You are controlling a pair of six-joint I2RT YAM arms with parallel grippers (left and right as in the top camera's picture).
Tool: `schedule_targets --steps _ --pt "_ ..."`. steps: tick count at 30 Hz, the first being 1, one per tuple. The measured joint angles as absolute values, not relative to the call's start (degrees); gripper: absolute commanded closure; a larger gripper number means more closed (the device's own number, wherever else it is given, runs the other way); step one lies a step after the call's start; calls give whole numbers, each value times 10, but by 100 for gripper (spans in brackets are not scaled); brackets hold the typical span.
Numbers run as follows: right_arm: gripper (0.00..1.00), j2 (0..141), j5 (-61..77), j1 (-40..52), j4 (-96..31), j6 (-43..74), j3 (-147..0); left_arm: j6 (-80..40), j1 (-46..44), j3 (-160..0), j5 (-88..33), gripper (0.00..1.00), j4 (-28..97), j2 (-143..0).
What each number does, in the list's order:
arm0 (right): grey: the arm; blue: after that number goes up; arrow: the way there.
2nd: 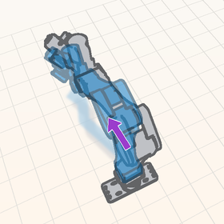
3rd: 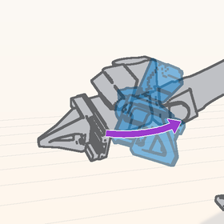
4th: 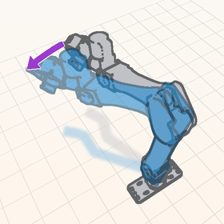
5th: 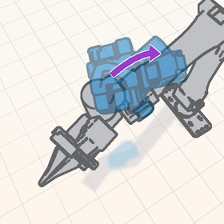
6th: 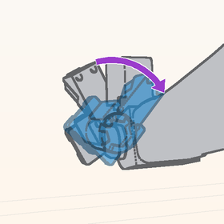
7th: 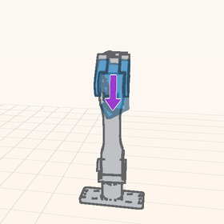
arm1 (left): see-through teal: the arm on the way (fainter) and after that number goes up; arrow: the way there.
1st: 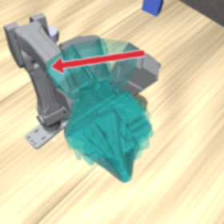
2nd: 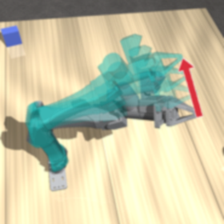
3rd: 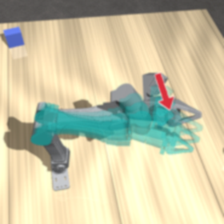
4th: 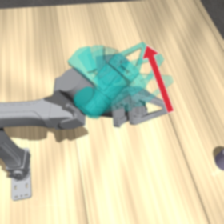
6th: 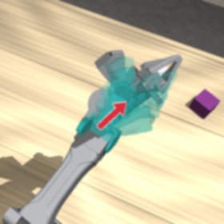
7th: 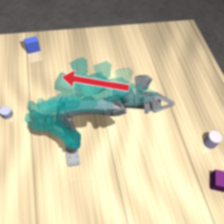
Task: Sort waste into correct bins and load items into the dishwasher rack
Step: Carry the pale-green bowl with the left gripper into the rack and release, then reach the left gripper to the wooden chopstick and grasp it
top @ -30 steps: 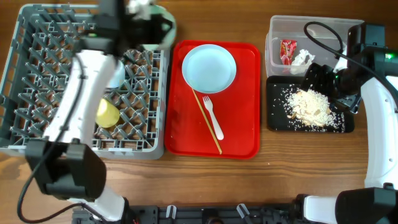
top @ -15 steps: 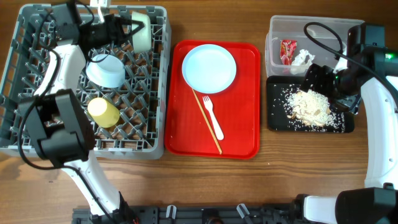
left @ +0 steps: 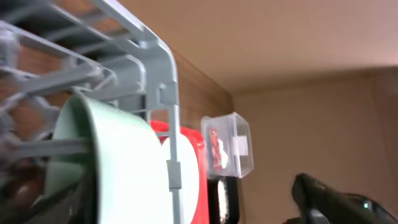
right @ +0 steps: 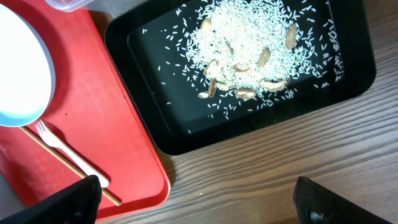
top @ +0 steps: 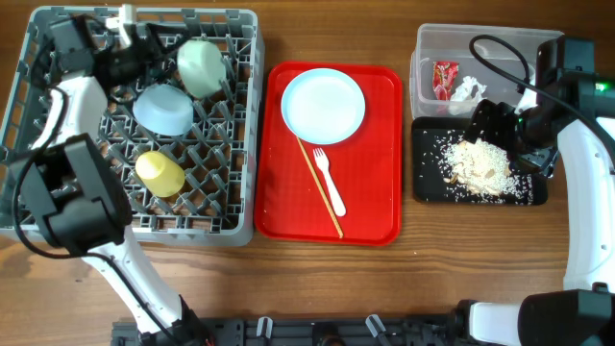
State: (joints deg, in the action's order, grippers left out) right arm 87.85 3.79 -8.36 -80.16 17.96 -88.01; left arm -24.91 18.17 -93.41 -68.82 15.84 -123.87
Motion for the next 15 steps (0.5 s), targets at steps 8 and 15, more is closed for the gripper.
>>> schedule_targets --steps 8,15 --pt "1 879 38 -84 -806 180 -880 -248 251 -934 -630 0 179 -1231" --pt "0 879 38 -84 -806 180 -880 -232 249 -936 -548 0 240 -1108"
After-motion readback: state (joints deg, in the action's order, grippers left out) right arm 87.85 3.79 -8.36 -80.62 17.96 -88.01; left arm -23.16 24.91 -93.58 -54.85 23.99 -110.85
